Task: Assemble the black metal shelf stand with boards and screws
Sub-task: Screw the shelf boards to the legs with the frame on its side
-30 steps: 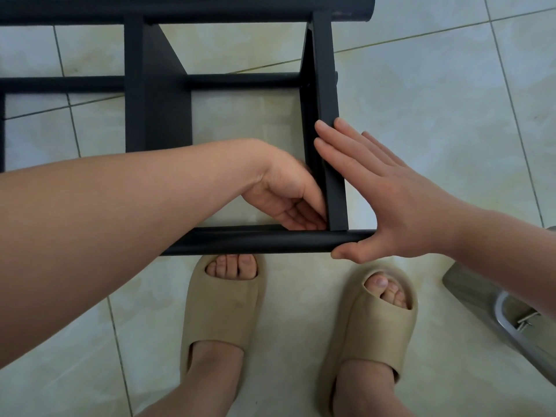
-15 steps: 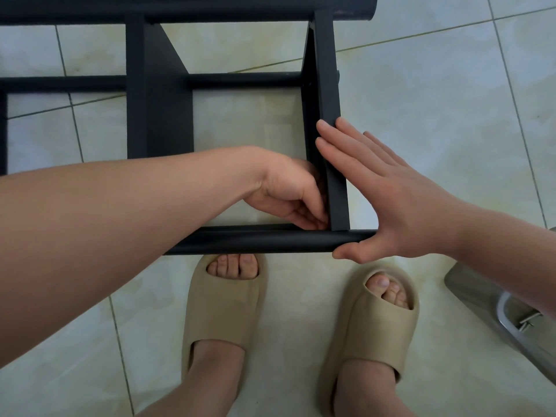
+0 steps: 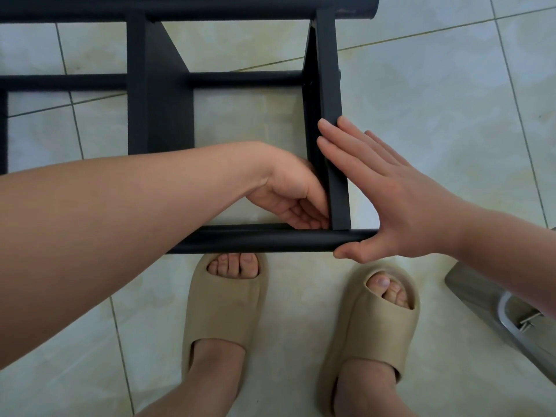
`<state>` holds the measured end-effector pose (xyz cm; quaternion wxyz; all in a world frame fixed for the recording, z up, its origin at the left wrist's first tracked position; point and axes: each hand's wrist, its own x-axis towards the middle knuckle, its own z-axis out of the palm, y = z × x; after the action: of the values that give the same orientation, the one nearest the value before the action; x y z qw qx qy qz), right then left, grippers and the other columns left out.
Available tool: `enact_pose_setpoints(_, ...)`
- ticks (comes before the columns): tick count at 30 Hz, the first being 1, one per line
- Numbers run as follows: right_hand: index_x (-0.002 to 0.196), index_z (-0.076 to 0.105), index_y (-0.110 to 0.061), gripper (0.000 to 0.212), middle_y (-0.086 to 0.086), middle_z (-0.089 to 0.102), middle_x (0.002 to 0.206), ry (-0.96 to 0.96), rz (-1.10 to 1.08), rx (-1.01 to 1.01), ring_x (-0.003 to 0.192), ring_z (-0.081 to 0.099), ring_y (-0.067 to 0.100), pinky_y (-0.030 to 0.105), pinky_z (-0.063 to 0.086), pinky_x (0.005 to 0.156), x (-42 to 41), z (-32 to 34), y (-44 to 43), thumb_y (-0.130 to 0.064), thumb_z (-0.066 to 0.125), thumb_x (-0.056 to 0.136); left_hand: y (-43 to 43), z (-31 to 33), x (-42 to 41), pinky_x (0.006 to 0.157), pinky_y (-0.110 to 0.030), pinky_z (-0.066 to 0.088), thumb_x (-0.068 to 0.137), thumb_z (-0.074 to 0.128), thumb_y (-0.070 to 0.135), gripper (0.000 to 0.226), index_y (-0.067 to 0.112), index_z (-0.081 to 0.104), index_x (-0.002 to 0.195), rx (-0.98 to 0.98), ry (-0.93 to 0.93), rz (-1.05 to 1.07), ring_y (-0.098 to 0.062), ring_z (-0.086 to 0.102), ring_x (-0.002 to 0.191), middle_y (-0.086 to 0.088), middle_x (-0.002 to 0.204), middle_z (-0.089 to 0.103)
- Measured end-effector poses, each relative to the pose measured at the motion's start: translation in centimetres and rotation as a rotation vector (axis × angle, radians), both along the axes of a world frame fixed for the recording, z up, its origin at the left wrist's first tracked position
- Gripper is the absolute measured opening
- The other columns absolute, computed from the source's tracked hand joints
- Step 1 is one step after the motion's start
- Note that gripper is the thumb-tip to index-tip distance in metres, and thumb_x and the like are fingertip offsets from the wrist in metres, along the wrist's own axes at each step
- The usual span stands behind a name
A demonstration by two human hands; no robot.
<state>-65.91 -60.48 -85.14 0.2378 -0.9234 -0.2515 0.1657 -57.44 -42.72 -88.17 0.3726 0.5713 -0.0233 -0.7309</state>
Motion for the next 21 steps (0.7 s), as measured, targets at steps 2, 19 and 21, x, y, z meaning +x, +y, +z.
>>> enact_pose_setpoints(2,0.161,0.012,-0.011,0.123,0.0,0.001,0.17,0.004,-0.001,0.001,0.157,-0.004,0.019,0.056,0.015,0.124,0.0,0.0,0.0,-0.073,0.065,0.069,-0.3,0.1,0.2,0.074,-0.024,0.058,0.093,0.061,0.001,0.011,0.006,0.07,0.091,0.006,-0.02,-0.019,-0.015,0.068,0.072,-0.008,0.082,0.072)
enact_pose_setpoints(19,0.162,0.012,-0.011,0.122,0.0,0.0,0.17,0.01,-0.001,-0.011,0.156,-0.005,0.017,0.053,0.012,0.126,0.0,0.1,-0.1,-0.072,0.065,0.07,0.4,0.0,-0.8,0.09,-0.033,0.057,0.09,0.048,-0.017,0.025,0.0,0.066,0.096,-0.122,0.081,0.156,-0.025,0.07,0.092,-0.016,0.097,0.071)
enact_pose_setpoints(21,0.161,0.012,-0.011,0.122,0.0,0.0,0.17,0.011,0.0,-0.011,0.156,-0.005,0.017,0.053,0.011,0.126,0.0,0.1,0.0,-0.072,0.065,0.07,0.4,0.0,-0.7,0.09,-0.033,0.057,0.092,0.049,-0.014,0.023,0.0,0.067,0.097,-0.106,0.1,0.138,-0.024,0.07,0.092,-0.016,0.099,0.071)
